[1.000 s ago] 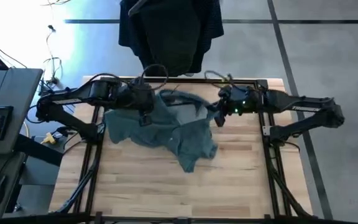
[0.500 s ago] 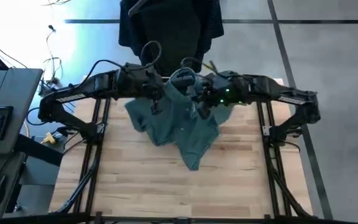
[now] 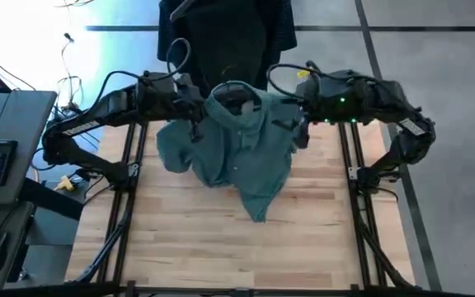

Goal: Hang clothes
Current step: Hang the hangered light blue polo shirt on the hanger rack

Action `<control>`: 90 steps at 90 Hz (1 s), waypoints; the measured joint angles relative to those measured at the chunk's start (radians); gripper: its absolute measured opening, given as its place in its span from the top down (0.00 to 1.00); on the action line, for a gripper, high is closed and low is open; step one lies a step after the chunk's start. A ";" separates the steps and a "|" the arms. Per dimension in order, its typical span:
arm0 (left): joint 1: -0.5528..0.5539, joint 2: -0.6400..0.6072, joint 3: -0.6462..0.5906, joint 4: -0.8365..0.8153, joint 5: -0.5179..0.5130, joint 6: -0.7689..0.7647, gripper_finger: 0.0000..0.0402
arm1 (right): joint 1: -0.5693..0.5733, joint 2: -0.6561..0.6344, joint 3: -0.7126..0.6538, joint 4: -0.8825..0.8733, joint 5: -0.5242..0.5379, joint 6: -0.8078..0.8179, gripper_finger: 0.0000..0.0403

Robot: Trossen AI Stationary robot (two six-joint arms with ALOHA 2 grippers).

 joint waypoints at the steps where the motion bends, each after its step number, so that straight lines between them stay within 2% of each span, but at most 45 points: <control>1: 0.001 0.000 0.000 0.000 0.006 0.000 0.95 | -0.002 0.000 0.000 -0.010 0.016 -0.007 0.30; 10: 0.005 0.000 0.000 -0.002 0.044 0.001 0.95 | -0.019 0.010 -0.005 -0.064 0.119 -0.065 0.29; 29: 0.006 -0.001 0.000 0.001 0.079 0.000 0.95 | -0.039 0.079 -0.003 -0.079 0.160 -0.252 0.35; 39: 0.006 -0.001 -0.001 0.001 0.078 -0.029 0.95 | -0.036 0.130 -0.004 -0.077 0.248 -0.329 0.39; 48: 0.007 -0.001 -0.001 0.000 0.072 -0.053 0.95 | -0.035 0.170 -0.004 -0.073 0.355 -0.362 0.47; 57: 0.018 -0.002 -0.001 0.000 0.069 -0.076 0.95 | -0.044 0.199 -0.004 -0.068 0.411 -0.375 0.63; 68: 0.048 -0.003 -0.001 0.020 0.049 -0.075 0.93 | -0.085 0.207 -0.004 -0.057 0.406 -0.409 0.88; 79: 0.080 -0.004 -0.001 0.052 -0.013 0.022 0.85 | -0.154 0.206 0.000 -0.020 0.372 -0.441 0.87; 90: 0.113 -0.006 0.001 0.088 -0.133 0.192 0.77 | -0.279 0.195 0.004 0.015 0.245 -0.473 0.87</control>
